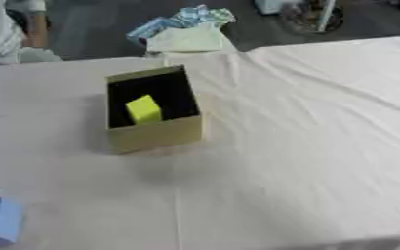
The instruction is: Pick up objects on the table and place them in the box.
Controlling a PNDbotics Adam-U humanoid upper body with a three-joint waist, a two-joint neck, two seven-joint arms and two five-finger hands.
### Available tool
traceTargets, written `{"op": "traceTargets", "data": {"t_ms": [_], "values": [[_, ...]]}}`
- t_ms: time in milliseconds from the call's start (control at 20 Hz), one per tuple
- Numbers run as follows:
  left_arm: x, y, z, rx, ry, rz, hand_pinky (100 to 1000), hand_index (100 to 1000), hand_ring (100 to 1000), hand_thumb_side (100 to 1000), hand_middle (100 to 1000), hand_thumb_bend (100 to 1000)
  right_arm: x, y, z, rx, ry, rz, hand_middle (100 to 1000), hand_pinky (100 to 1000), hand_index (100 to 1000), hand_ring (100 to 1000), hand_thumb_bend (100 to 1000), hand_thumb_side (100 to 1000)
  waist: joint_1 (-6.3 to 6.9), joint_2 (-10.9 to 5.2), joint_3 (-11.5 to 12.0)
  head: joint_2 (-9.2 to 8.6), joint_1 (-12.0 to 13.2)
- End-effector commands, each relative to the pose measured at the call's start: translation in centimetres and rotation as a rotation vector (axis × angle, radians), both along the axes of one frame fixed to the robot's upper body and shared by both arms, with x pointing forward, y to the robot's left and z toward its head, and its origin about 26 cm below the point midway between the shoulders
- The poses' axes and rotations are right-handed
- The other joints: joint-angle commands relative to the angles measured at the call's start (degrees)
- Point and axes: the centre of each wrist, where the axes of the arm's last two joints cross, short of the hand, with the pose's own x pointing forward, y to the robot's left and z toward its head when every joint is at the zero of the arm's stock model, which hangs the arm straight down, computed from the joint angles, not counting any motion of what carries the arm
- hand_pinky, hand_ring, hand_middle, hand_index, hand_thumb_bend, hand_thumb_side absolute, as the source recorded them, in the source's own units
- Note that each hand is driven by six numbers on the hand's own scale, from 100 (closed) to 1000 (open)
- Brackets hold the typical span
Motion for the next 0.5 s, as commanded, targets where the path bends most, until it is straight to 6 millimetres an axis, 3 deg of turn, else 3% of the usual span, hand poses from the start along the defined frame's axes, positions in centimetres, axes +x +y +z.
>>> {"op": "traceTargets", "data": {"t_ms": [50, 500], "values": [[0.1, -0.2, 1.9, 0.022, -0.083, -0.008, 311, 625, 487, 100, 454, 475, -0.3, 0.0, 0.7, -0.005, -0.027, 0.0, 576, 810, 850, 739, 100, 741, 0.1, -0.53, 0.1, 0.29, -0.4], [0.3, -2.3, 7.2, 0.064, -0.268, -0.109, 288, 616, 476, 100, 439, 459, -0.3, -0.1, 0.9, -0.011, -0.033, -0.004, 578, 810, 850, 740, 100, 740, 0.24, -0.79, 0.4, 0.29, -1.3]]}}
